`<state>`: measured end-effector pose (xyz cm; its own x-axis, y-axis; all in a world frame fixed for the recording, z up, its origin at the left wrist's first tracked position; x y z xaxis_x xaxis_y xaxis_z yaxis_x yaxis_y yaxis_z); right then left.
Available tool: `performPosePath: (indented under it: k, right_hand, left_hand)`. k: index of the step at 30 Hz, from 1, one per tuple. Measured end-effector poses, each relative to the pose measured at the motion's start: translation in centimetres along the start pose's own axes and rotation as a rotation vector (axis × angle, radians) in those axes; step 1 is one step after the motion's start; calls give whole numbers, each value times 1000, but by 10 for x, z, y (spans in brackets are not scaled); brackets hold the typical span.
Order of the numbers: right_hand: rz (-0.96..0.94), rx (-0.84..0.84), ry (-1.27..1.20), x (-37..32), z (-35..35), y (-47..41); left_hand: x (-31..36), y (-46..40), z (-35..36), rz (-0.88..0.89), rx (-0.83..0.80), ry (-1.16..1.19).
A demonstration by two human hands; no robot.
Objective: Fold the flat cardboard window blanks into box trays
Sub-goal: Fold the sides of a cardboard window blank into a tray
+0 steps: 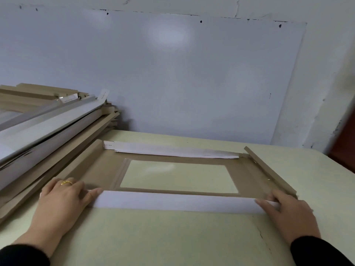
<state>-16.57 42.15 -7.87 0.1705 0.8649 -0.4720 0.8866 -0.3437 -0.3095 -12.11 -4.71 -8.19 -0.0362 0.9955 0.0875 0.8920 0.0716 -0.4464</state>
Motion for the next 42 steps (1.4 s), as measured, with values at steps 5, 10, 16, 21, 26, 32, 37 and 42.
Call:
performPosePath:
  k: [5, 10, 16, 21, 26, 32, 37, 42]
  right_hand:
    - [-211, 118, 144, -17, 3, 2]
    - [-315, 236, 249, -19, 13, -1]
    - [-479, 184, 327, -56, 32, 20]
    - [-625, -256, 165, -110, 58, 58]
    - [-500, -441, 152, -89, 81, 41]
    - [-317, -393, 273, -26, 61, 6]
    - [-231, -324, 268, 0, 47, -7]
    - [-154, -194, 290, 9, 33, -13]
  left_hand:
    - [9, -2, 7, -4, -49, -3]
    - [39, -1, 11, 146, -43, 93]
    - [114, 0, 40, 255, -278, 108]
    - [151, -2, 53, 299, -380, 179]
    - [141, 0, 54, 262, -440, 186]
    - [99, 3, 47, 10, -434, 117]
    - [67, 6, 38, -154, -410, 86]
    - [62, 4, 37, -159, -338, 62]
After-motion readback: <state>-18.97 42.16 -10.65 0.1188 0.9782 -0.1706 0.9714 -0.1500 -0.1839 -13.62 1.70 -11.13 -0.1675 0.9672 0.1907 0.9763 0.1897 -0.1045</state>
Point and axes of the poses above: each hand's wrist, its own y-axis away from the middle knuckle, its own z-axis out of the palm, x = y × z, the point moved 5 cm from there along -y, towards the middle knuckle, and after that the axes turned 13 degrees about z, right-handed, at the moved point
